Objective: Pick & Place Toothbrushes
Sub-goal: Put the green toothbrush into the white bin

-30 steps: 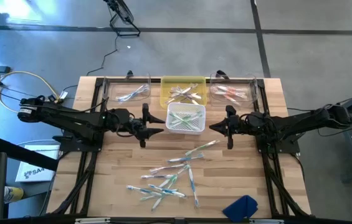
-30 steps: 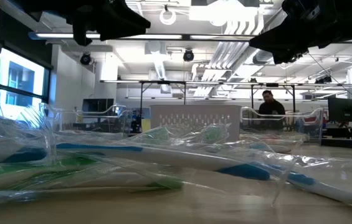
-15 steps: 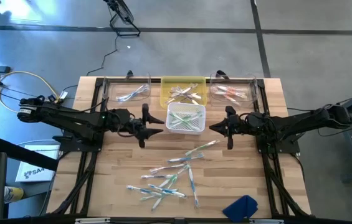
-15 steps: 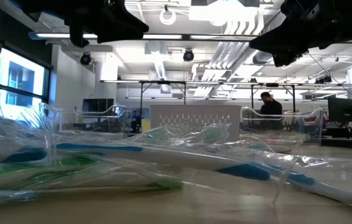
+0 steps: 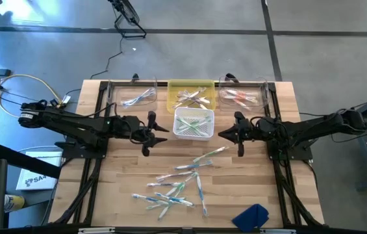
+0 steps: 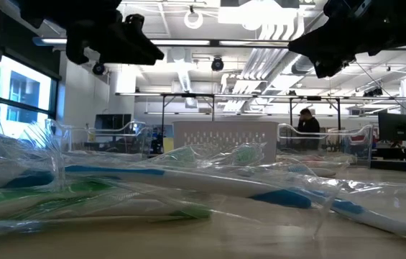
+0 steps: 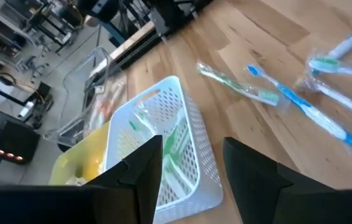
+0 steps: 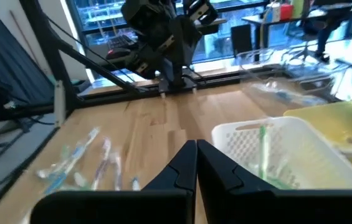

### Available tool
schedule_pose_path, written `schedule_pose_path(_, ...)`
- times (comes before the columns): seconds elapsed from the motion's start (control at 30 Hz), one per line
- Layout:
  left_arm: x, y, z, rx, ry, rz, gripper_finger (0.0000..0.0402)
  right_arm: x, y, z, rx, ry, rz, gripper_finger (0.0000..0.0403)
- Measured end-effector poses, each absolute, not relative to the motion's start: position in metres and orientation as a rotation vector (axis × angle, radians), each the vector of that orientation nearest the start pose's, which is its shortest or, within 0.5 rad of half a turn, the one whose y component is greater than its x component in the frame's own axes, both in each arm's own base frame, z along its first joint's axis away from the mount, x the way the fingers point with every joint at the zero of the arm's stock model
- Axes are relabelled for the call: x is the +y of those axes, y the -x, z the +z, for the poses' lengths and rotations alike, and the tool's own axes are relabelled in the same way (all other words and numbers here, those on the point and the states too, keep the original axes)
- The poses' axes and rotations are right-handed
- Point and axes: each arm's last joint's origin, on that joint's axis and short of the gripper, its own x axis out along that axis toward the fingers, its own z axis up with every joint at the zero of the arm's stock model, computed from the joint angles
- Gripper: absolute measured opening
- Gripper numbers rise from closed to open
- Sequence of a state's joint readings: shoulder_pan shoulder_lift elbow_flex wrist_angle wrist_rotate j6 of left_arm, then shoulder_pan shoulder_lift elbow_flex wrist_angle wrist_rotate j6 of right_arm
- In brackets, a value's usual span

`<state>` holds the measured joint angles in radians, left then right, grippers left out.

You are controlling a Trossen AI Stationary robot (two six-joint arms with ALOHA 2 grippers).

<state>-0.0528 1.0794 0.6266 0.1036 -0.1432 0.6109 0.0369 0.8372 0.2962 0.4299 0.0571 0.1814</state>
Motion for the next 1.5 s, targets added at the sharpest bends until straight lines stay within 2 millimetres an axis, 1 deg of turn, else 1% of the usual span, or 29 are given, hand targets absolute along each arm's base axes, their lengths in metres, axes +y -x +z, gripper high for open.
schedule_pose_path(0.17, -0.008, -0.234, 0.254, 0.326, -0.614, -0.004, 0.0164, 0.007, -0.180, 0.212, 0.136, -0.207, 0.022, 0.0004)
schedule_pose_path(0.6, -0.008, -0.235, 0.258, 0.284, -0.593, 0.007, 0.0164, 0.007, -0.180, 0.203, 0.218, -0.201, 0.018, 0.0004)
schedule_pose_path(1.0, -0.008, -0.233, 0.253, 0.334, -0.599, -0.007, 0.0164, 0.007, -0.182, 0.201, 0.229, -0.149, 0.023, 0.0004)
schedule_pose_path(1.2, -0.008, -0.233, 0.253, 0.331, -0.491, 0.011, 0.0164, 0.007, -0.182, 0.201, 0.229, -0.125, 0.025, 0.0004)
schedule_pose_path(1.33, -0.008, -0.235, 0.258, 0.282, -0.404, 0.035, 0.0164, 0.007, -0.182, 0.201, 0.229, -0.103, 0.028, 0.0004)
schedule_pose_path(1.5, -0.008, -0.235, 0.258, 0.280, -0.388, 0.038, 0.0164, 0.007, -0.182, 0.201, 0.229, -0.103, 0.028, 0.0004)
